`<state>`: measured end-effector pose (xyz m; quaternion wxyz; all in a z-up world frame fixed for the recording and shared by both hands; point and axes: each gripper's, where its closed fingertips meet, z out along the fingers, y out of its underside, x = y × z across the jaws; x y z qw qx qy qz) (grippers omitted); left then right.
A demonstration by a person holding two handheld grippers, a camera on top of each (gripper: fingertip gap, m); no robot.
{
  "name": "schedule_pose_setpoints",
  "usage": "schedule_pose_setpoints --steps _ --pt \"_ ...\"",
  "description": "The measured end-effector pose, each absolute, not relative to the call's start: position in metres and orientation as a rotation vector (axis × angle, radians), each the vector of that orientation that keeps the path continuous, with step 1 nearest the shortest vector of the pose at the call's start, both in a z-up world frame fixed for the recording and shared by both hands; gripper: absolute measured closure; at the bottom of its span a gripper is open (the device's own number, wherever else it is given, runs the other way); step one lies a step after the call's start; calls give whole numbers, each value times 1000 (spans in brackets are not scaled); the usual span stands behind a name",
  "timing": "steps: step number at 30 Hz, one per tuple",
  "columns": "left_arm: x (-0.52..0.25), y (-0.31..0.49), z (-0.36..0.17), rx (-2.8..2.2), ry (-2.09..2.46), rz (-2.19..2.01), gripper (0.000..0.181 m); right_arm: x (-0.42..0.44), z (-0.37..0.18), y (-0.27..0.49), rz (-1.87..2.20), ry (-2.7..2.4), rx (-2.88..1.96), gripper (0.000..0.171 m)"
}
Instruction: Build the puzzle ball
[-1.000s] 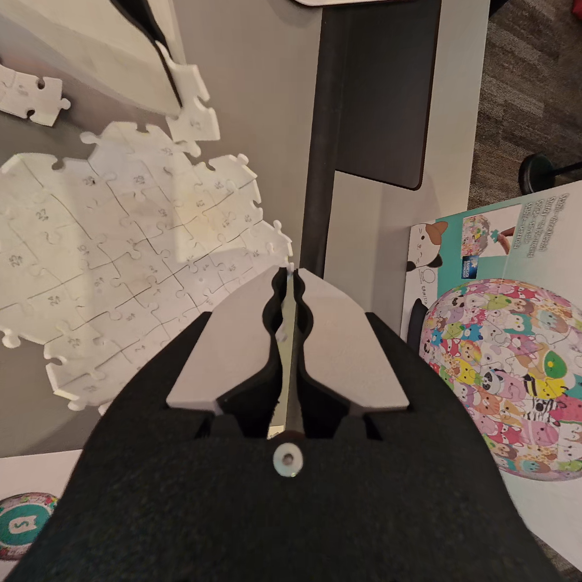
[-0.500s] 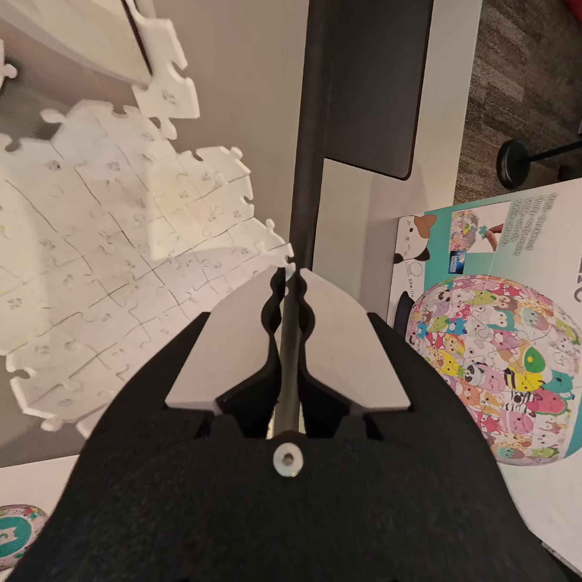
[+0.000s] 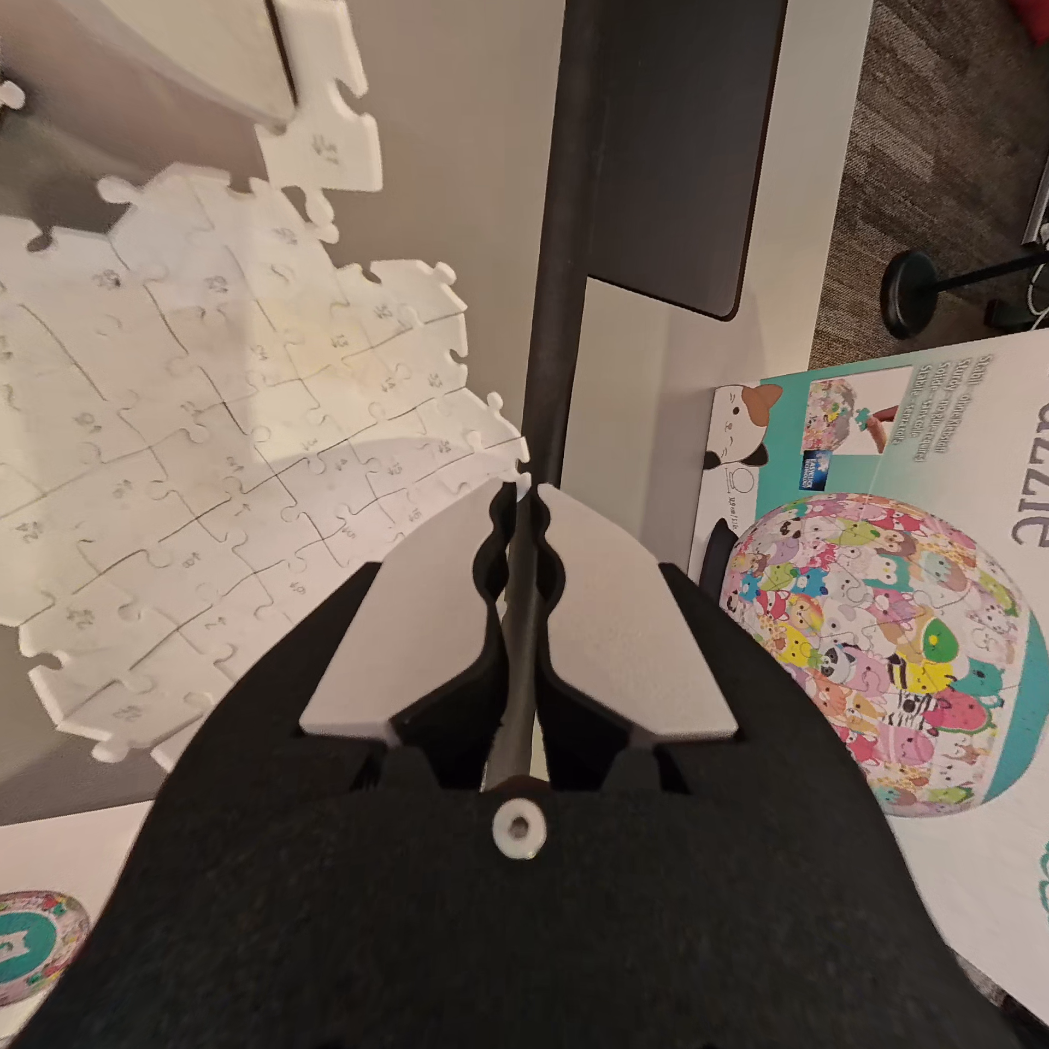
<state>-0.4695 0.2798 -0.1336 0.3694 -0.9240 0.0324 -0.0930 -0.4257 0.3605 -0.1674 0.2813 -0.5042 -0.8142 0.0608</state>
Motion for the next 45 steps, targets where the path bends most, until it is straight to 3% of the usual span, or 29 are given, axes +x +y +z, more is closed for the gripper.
schedule_pose_setpoints --steps 45 --pt "-468 280 -130 -2362 88 -284 179 -424 -160 364 56 -2100 -1587 171"
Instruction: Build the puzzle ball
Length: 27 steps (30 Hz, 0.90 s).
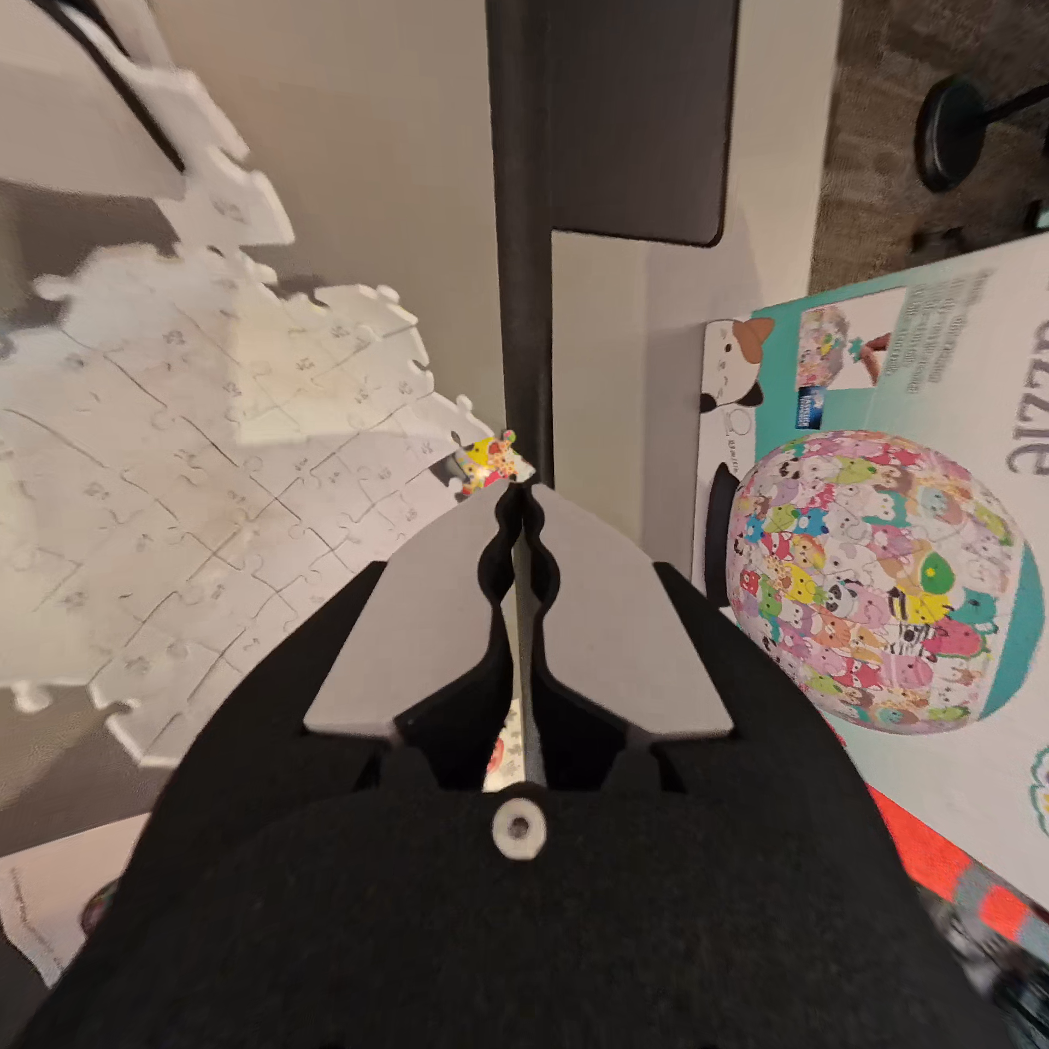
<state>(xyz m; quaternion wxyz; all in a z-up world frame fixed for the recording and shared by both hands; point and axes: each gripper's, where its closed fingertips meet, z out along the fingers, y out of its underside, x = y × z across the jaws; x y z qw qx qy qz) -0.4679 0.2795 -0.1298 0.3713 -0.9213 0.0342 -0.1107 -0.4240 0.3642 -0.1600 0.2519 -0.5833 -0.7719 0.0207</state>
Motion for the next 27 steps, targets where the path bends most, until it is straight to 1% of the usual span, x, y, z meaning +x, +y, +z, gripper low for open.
schedule_pose_setpoints --steps 4,7,8,10,11,18,20,27 --pt "-468 280 -122 -2329 103 -333 179 -429 -111 354 376 -1948 -1545 170" --pt "-464 282 -101 -2228 134 -426 179 -434 -63 333 661 -1829 -1435 164" --pt "-461 282 -92 -2182 149 -473 179 -435 -50 322 760 -1815 -1381 160" --pt "-454 280 -75 -2108 178 -553 179 -436 -40 298 934 -1844 -1295 144" --pt "-451 278 -69 -2085 204 -576 179 -436 -39 291 969 -1872 -1272 144" --pt "-434 263 -44 -2007 473 -449 179 -434 -44 271 993 -1976 -1197 147" --pt "-429 260 -44 -2004 514 -458 179 -431 -40 264 1085 -1983 -1177 164" --pt "-428 262 -57 -2052 503 -483 177 -425 -48 269 1066 -2031 -1256 169"
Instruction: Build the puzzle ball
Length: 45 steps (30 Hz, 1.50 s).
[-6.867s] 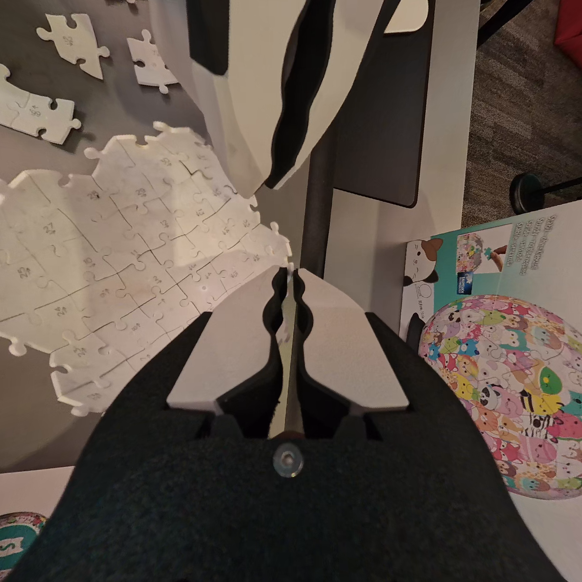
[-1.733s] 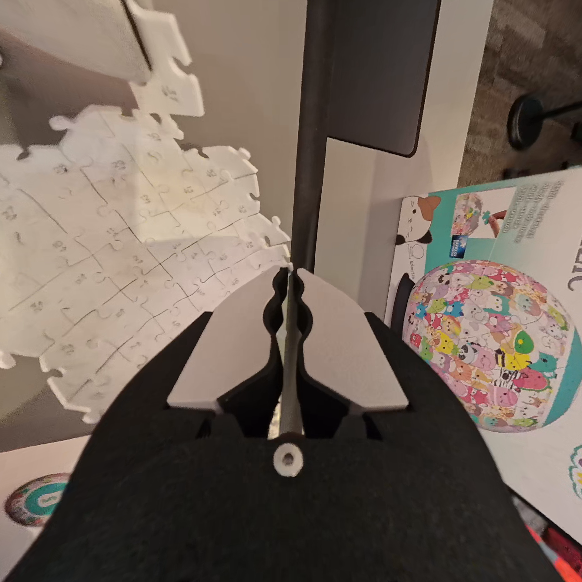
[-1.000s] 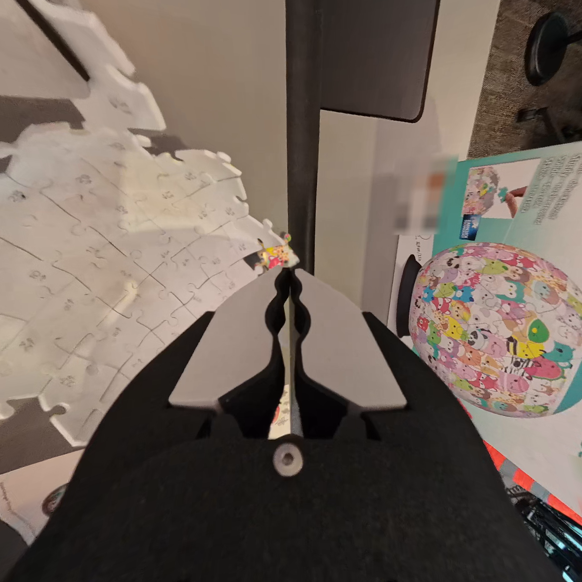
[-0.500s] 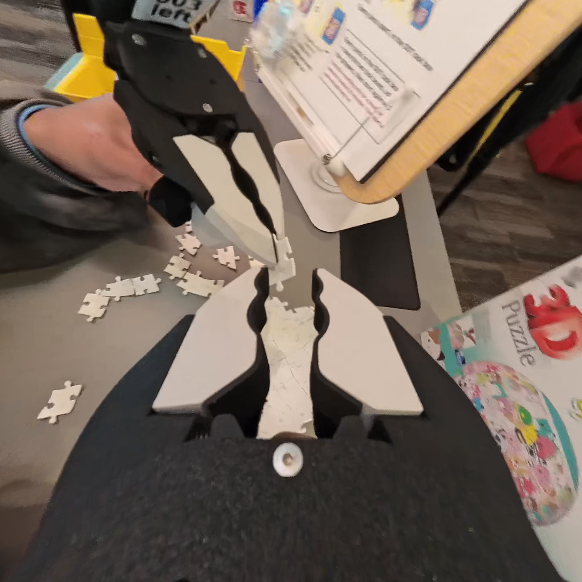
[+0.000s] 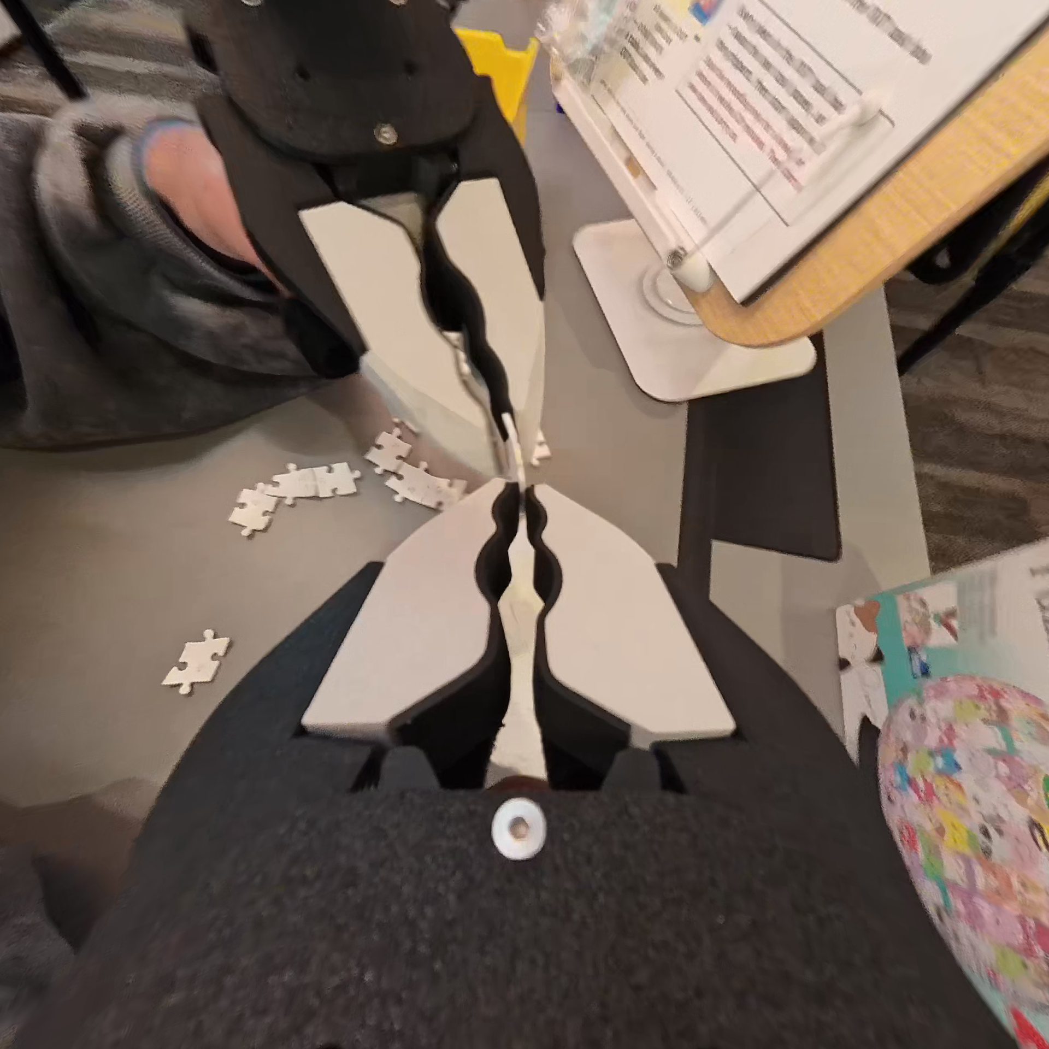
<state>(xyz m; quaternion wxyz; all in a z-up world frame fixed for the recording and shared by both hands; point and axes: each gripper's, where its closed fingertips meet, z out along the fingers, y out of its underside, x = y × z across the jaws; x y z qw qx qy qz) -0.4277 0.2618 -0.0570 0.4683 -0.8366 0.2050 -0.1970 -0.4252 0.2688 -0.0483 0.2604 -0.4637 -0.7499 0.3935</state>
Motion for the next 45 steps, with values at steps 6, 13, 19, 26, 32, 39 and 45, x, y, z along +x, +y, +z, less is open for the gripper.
schedule_pose_setpoints --steps 6,13,19,26,32,39,45 --pt "-457 256 -124 -2426 297 -554 149 -408 -92 321 564 -2062 -1485 169" --pt "-456 251 -160 -2567 250 -618 151 -404 -107 328 488 -2089 -1535 169" --pt "-458 260 -163 -2536 241 -591 156 -404 -102 328 506 -2074 -1517 169" --pt "-466 272 -166 -2532 270 -551 157 -405 -93 326 587 -2048 -1469 169" --pt "-468 290 -169 -2538 344 -557 160 -412 -97 331 639 -2064 -1445 169" --pt "-467 316 -176 -2548 466 -589 165 -438 -111 337 749 -2075 -1422 169" --pt "-464 328 -145 -2447 585 -642 163 -434 -121 346 845 -2036 -1457 169"
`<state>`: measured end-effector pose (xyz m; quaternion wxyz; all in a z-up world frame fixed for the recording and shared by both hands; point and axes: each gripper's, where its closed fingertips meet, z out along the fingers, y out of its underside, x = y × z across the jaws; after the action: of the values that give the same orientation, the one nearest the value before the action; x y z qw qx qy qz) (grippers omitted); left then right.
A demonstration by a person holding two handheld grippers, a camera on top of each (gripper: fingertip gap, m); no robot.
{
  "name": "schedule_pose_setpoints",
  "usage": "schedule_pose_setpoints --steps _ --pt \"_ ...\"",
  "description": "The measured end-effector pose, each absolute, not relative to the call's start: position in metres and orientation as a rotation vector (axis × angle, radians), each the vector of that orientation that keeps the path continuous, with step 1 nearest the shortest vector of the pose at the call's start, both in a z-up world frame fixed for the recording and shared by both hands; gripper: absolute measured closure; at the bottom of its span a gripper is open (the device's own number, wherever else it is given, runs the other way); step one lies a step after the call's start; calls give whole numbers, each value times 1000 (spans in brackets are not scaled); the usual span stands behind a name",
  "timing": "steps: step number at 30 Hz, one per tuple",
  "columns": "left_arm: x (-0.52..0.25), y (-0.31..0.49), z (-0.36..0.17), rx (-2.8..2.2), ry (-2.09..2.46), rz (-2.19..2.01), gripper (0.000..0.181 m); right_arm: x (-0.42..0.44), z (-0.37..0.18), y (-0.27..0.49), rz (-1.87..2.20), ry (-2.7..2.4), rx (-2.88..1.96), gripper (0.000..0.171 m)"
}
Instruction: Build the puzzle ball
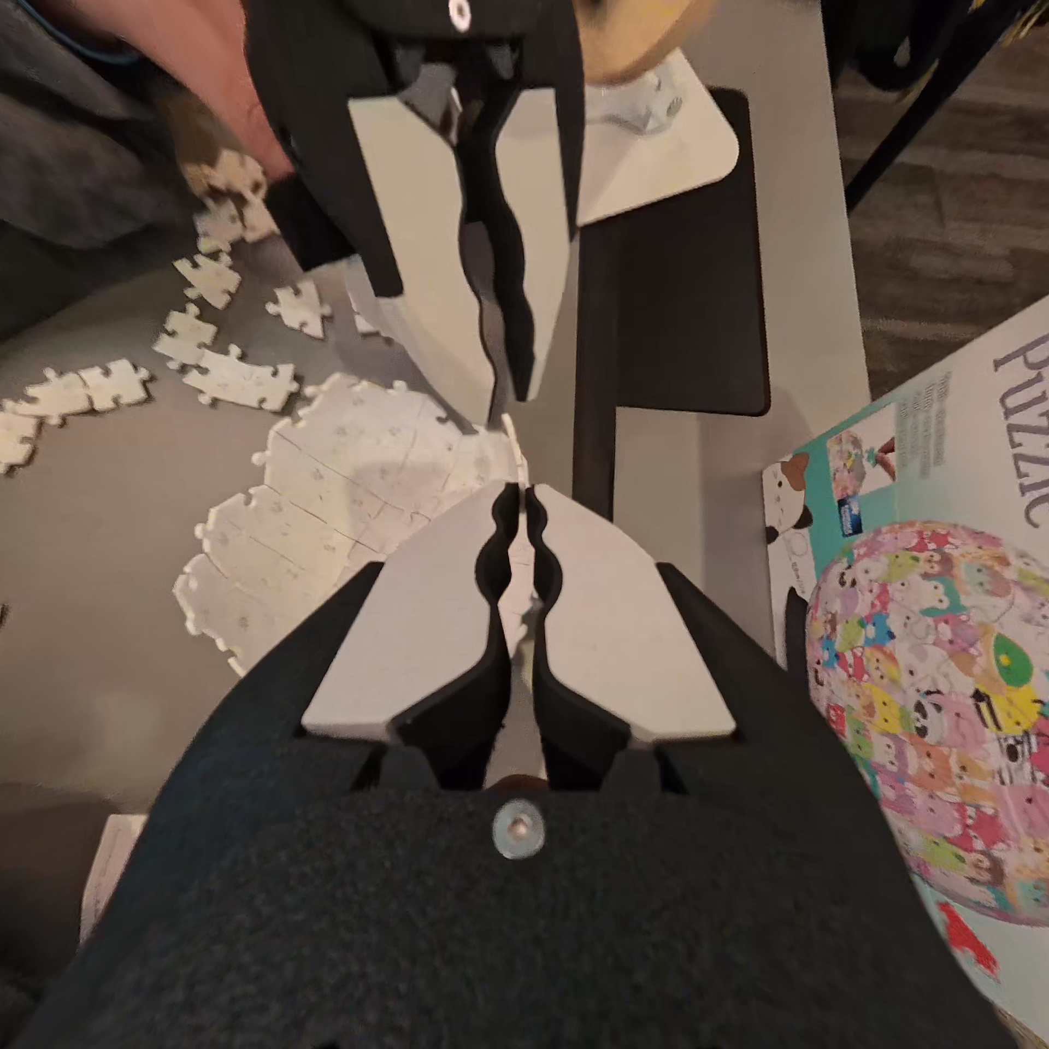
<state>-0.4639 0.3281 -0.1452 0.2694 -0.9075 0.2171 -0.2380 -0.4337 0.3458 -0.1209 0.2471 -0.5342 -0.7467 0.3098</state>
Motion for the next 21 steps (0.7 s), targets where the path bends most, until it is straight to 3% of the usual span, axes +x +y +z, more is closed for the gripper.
schedule_pose_setpoints --steps 3,12,16,21 --pt "-453 335 -120 -2302 691 -647 161 -434 -110 342 984 -1985 -1440 169" --pt "-434 337 -109 -2140 882 -542 165 -431 -82 340 1278 -1834 -1384 169" --pt "-435 337 -104 -2105 862 -587 178 -430 -93 344 1221 -1859 -1426 169" --pt "-438 337 -96 -2081 794 -713 179 -433 -102 340 1214 -1897 -1444 168"
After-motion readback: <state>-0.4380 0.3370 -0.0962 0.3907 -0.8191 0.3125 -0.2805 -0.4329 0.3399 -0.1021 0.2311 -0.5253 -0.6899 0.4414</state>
